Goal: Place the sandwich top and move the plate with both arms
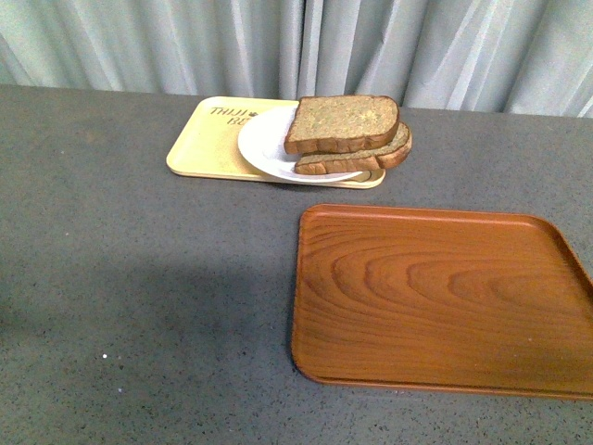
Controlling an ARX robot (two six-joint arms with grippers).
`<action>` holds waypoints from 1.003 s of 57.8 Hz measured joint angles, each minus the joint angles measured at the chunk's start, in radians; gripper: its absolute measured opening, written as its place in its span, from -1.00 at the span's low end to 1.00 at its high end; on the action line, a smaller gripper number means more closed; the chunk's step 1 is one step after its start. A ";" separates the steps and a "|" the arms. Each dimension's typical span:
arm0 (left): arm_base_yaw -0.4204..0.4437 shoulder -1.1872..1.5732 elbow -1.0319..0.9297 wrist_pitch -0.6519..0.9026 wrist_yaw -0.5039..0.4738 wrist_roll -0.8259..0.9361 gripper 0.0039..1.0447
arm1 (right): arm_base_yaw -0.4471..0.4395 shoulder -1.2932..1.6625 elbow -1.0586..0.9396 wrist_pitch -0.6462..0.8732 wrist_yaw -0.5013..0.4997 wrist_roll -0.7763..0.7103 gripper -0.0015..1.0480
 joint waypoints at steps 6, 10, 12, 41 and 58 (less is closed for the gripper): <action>0.000 -0.048 0.000 -0.047 0.000 0.000 -0.98 | 0.000 0.000 0.000 0.000 0.000 0.000 0.82; 0.000 -0.076 0.000 -0.074 0.000 0.000 -0.98 | 0.000 0.000 0.000 0.000 0.000 0.000 0.82; 0.000 -0.098 0.000 -0.097 0.000 0.000 -0.98 | 0.000 0.000 0.000 0.000 0.000 0.000 0.82; 0.000 -0.367 0.000 -0.385 0.000 0.001 -0.98 | 0.000 0.000 0.000 0.000 0.000 0.000 0.82; 0.001 -0.376 0.000 -0.392 0.000 0.000 -0.80 | 0.000 0.000 0.000 -0.001 0.000 0.000 0.82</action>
